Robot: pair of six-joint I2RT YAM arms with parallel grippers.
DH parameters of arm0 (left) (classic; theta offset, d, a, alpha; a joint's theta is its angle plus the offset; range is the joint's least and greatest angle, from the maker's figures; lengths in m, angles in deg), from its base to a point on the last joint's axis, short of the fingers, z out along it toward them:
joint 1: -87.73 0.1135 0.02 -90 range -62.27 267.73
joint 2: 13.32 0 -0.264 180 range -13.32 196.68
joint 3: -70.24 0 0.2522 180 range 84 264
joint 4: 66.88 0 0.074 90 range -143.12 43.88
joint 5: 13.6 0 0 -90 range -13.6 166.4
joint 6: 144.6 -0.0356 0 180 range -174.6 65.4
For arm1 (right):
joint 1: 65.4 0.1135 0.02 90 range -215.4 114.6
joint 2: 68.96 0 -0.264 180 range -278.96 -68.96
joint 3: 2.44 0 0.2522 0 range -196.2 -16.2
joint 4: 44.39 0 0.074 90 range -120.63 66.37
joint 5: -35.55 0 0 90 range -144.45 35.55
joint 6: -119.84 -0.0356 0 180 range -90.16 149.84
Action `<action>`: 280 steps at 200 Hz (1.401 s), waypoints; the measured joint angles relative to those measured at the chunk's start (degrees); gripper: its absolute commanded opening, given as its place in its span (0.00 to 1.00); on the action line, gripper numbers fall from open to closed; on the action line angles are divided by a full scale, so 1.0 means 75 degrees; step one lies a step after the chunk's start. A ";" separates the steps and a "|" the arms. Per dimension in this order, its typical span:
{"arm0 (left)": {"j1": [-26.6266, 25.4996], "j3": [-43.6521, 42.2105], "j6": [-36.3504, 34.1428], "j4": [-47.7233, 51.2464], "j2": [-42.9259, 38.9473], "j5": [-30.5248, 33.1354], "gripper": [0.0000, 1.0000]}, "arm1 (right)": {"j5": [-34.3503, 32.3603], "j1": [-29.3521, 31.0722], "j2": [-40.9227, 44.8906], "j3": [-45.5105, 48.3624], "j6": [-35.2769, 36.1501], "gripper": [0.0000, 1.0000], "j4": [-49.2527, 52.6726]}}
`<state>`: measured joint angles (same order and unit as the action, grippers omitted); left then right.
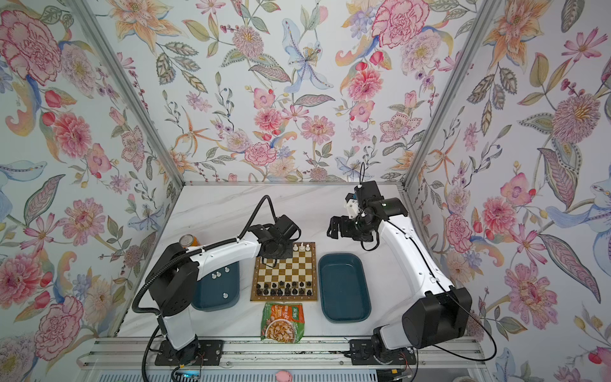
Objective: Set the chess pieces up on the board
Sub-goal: 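Lower the white pawn onto the board's far second row and open the left gripper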
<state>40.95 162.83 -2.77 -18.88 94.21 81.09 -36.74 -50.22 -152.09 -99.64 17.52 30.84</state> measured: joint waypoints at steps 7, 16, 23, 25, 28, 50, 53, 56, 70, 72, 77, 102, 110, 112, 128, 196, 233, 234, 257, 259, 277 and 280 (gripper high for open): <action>-0.0003 0.0058 -0.0006 0.0000 0.0102 0.0000 0.12 | 0.0015 -0.0009 0.0000 0.0000 0.0015 0.99 0.0000; -0.0003 0.0134 -0.0029 0.0000 0.0227 0.0003 0.12 | 0.0023 -0.0009 0.0000 0.0000 0.0017 0.99 0.0000; -0.0003 0.0181 -0.0058 0.0003 0.0315 0.0003 0.12 | 0.0044 -0.0009 0.0000 0.0000 0.0017 0.99 0.0000; -0.0003 0.0192 -0.0058 0.0006 0.0335 0.0006 0.12 | 0.0047 -0.0009 0.0000 0.0000 0.0017 0.99 0.0000; -0.0003 0.0210 -0.0064 0.0009 0.0358 0.0006 0.12 | 0.0052 -0.0009 0.0000 0.0000 0.0017 0.99 0.0000; 0.0000 0.0300 -0.0149 0.0009 0.0510 0.0009 0.12 | 0.0102 -0.0052 0.0000 0.0000 0.0017 0.99 0.0000; 0.0000 0.0309 -0.0152 0.0009 0.0525 0.0009 0.12 | 0.0108 -0.0061 0.0000 0.0000 0.0017 0.99 0.0000; 0.0000 0.0318 -0.0172 0.0009 0.0539 0.0009 0.12 | 0.0111 -0.0067 0.0000 0.0000 0.0017 0.99 0.0000; 0.0009 0.0338 -0.0213 0.0006 0.0595 0.0006 0.12 | 0.0125 -0.0102 0.0000 0.0000 0.0017 0.99 0.0000; 0.0017 0.0341 -0.0221 0.0006 0.0603 0.0006 0.12 | 0.0125 -0.0108 0.0000 0.0000 0.0017 0.99 0.0000; 0.0029 0.0344 -0.0236 0.0006 0.0615 0.0006 0.12 | 0.0125 -0.0117 0.0000 0.0000 0.0017 0.99 0.0000; 0.0102 0.0344 -0.0338 0.0009 0.0638 0.0003 0.12 | 0.0125 -0.0152 0.0000 0.0000 0.0017 0.99 0.0000; 0.0137 0.0344 -0.0385 0.0006 0.0638 0.0003 0.13 | 0.0125 -0.0154 0.0000 0.0000 0.0017 0.99 0.0000; 0.0146 0.0344 -0.0399 0.0006 0.0638 0.0000 0.12 | 0.0125 -0.0160 0.0000 0.0000 0.0017 0.99 0.0000; 0.0236 0.0344 -0.0449 0.0003 0.0638 0.0003 0.13 | 0.0125 -0.0187 0.0000 0.0000 0.0017 0.99 0.0000; 0.0396 0.0344 -0.0548 -0.0006 0.0638 -0.0003 0.13 | 0.0125 -0.0195 -0.0023 -0.0017 0.0015 0.99 -0.0009; 0.0411 0.0291 -0.0551 -0.0099 0.0644 -0.0006 0.13 | 0.0125 -0.0195 -0.0108 -0.0047 0.0015 0.99 0.0000; 0.0411 0.0291 -0.0551 -0.0105 0.0644 -0.0006 0.13 | 0.0125 -0.0195 -0.0114 -0.0050 0.0015 0.99 0.0003; 0.0434 0.0239 -0.0551 -0.0178 0.0697 -0.0032 0.13 | 0.0122 -0.0195 -0.0160 -0.0073 0.0015 0.99 -0.0006; 0.0440 0.0233 -0.0551 -0.0181 0.0699 -0.0032 0.13 | 0.0125 -0.0195 -0.0163 -0.0073 0.0015 0.99 -0.0006; 0.0458 0.0175 -0.0551 -0.0219 0.0737 -0.0035 0.14 | 0.0122 -0.0195 -0.0178 -0.0073 0.0015 0.99 -0.0006; 0.0460 0.0169 -0.0551 -0.0224 0.0746 -0.0038 0.14 | 0.0122 -0.0195 -0.0181 -0.0073 0.0015 0.99 -0.0006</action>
<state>44.40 164.09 -6.90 -20.57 99.80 80.80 -35.82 -51.69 -153.45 -100.19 17.63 30.80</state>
